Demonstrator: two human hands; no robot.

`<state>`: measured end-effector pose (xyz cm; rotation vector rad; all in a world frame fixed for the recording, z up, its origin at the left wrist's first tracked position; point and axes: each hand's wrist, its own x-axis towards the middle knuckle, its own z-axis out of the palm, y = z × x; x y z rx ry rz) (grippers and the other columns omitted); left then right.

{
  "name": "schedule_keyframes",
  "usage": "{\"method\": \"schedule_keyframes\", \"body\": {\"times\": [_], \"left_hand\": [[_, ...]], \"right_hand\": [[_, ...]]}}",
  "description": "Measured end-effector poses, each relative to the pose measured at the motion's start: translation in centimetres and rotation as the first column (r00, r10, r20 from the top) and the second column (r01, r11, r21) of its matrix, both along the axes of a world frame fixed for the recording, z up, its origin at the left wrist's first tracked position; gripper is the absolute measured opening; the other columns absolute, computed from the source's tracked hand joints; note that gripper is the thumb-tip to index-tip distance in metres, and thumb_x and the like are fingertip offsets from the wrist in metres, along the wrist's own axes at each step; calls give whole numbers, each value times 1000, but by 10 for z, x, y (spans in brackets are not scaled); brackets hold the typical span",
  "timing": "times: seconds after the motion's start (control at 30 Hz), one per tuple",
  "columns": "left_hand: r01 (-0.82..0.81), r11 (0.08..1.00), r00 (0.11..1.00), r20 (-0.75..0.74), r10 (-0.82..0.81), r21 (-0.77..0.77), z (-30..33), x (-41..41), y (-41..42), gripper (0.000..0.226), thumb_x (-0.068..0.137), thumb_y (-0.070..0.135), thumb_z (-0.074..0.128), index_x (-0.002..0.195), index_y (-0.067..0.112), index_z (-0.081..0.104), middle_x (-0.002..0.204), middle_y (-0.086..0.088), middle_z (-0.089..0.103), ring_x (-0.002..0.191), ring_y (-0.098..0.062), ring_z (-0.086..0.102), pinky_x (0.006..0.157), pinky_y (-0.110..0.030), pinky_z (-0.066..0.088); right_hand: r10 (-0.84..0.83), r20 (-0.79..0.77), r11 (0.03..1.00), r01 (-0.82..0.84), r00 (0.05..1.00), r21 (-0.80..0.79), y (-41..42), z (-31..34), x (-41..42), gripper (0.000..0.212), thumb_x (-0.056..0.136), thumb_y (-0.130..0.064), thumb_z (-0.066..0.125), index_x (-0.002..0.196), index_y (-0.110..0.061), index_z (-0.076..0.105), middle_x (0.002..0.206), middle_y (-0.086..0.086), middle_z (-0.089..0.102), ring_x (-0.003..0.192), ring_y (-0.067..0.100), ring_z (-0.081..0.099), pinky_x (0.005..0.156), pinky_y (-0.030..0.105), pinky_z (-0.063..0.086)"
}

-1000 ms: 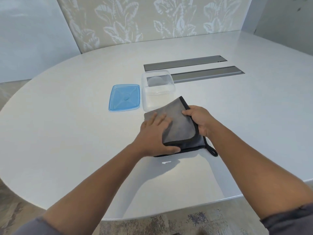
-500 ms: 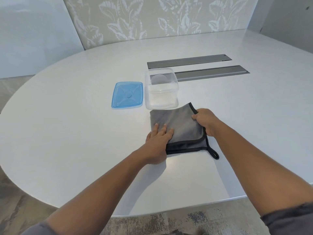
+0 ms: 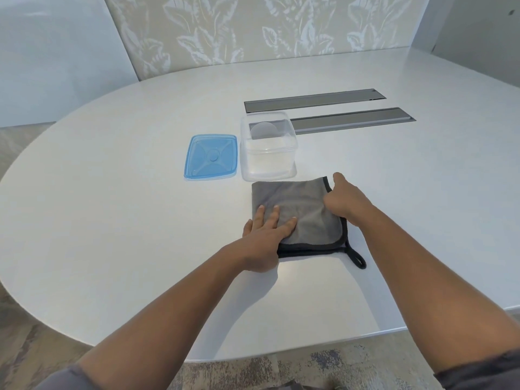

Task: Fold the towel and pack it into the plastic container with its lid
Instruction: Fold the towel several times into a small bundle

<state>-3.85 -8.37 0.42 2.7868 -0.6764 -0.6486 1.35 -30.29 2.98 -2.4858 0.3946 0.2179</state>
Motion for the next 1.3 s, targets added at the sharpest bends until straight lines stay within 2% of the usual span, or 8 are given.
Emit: {"method": "schedule_keyframes", "body": {"times": [0.13,0.27,0.33,0.47,0.57,0.67,0.97,1.3], "left_hand": [[5,1000,1000,-7,-4,22,1,1,0,103,86,-8,40,161,45,-5,168,0,-29,150,-29,-35,125,-51,-9],[9,998,999,-38,-7,64,2,0,-1,104,85,2,48,160,44,-10,166,1,-33,148,-29,-38,123,-56,-12],[23,997,996,-85,-16,77,4,3,0,101,88,24,57,160,44,-11,165,2,-33,148,-27,-39,121,-59,-14],[-43,999,989,-142,39,-24,16,13,3,78,89,79,42,158,51,18,172,4,-8,156,-22,-20,121,-57,-12],[-163,970,984,36,172,-181,15,20,-2,53,101,66,32,147,42,44,169,1,17,156,-20,2,121,-50,-2],[-152,972,965,188,186,-178,-3,27,-2,57,106,58,23,160,39,22,172,0,4,157,-21,-9,122,-47,-1],[-94,995,954,289,85,18,-28,36,20,69,101,67,12,163,39,-1,172,0,-10,157,-25,-14,126,-49,-2],[-193,980,947,254,196,-37,-27,28,92,68,101,69,17,162,43,1,172,5,-9,157,-19,-15,126,-46,-4]], "right_hand": [[27,8,954,-23,1000,-299,5,-2,-6,58,83,-16,52,136,-21,29,95,6,59,77,24,56,62,34,41],[159,206,874,-40,966,-485,21,-15,-8,66,89,-19,49,151,-21,28,140,7,46,120,33,48,89,46,45],[245,288,874,-82,926,-479,29,-23,-6,56,95,-25,44,150,-18,36,149,5,44,134,30,42,102,47,39],[250,134,885,-171,959,-434,31,-44,-5,60,103,-45,31,157,-18,35,169,5,23,155,28,17,121,47,22],[240,125,906,-176,963,-384,27,-48,-4,63,104,-48,27,160,-18,30,172,5,15,157,29,10,124,47,20],[240,135,911,-175,961,-372,28,-49,-3,64,105,-48,28,160,-17,29,172,6,15,158,30,10,124,47,20],[230,133,930,-177,964,-322,52,-52,1,64,106,-44,28,161,-13,25,172,8,12,158,31,7,126,45,18],[306,143,913,-248,941,-323,124,-52,7,64,105,-43,28,161,-10,26,172,9,13,157,34,9,125,46,18]]}}
